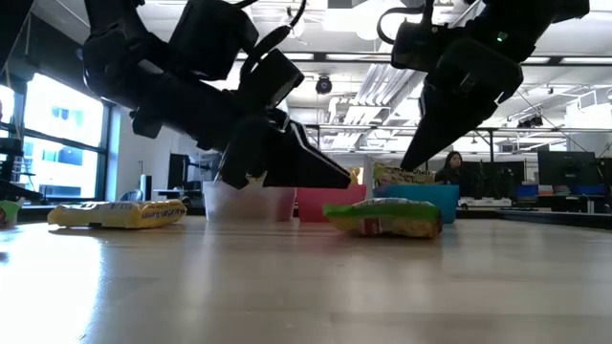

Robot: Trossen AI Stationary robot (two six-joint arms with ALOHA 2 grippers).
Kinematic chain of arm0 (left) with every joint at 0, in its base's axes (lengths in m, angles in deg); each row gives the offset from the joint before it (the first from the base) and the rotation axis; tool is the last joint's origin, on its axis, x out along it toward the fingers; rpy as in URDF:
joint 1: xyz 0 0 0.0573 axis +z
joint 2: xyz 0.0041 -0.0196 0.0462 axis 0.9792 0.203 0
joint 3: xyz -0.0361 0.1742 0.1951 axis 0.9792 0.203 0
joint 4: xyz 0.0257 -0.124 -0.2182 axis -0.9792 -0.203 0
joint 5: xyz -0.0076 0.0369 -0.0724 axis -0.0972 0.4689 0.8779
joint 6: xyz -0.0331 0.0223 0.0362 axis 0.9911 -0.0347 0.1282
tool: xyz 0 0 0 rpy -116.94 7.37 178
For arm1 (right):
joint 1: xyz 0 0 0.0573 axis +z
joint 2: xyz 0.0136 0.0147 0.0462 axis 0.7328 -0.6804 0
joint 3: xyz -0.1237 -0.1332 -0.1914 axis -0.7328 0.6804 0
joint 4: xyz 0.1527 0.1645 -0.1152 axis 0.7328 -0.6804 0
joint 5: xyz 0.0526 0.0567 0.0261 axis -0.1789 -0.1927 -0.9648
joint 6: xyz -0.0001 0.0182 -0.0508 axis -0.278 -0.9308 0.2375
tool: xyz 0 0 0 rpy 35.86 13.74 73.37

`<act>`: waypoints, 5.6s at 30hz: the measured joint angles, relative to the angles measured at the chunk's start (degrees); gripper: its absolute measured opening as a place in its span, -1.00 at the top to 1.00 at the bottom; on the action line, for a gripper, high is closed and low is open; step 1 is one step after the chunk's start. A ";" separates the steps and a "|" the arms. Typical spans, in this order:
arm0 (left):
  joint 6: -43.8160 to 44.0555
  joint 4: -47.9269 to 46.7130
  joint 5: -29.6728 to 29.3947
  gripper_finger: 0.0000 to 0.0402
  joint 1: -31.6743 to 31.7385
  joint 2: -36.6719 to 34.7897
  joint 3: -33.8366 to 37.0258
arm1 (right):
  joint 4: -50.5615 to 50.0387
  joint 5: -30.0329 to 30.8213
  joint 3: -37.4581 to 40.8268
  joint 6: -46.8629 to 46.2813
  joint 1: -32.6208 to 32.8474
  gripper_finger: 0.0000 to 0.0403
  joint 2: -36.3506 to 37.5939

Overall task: Sort Maruchan noodles
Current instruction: Put the green noodle pack into the blue bin

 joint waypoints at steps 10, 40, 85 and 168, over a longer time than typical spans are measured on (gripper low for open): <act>-0.11 -6.58 -2.09 0.23 0.02 0.06 -0.13 | 0.72 0.08 0.00 1.07 0.00 1.00 0.00; -1.02 -4.81 0.09 1.00 0.59 6.61 -8.77 | -5.28 10.47 0.00 -4.82 5.75 -0.27 0.00; 6.29 1.94 3.64 0.84 5.96 -14.64 5.77 | -18.87 28.08 -5.68 -6.48 7.51 0.52 -4.62; -2.18 -7.61 16.94 0.59 12.61 -17.14 -2.56 | 10.20 19.61 -2.90 26.72 2.85 -0.40 21.90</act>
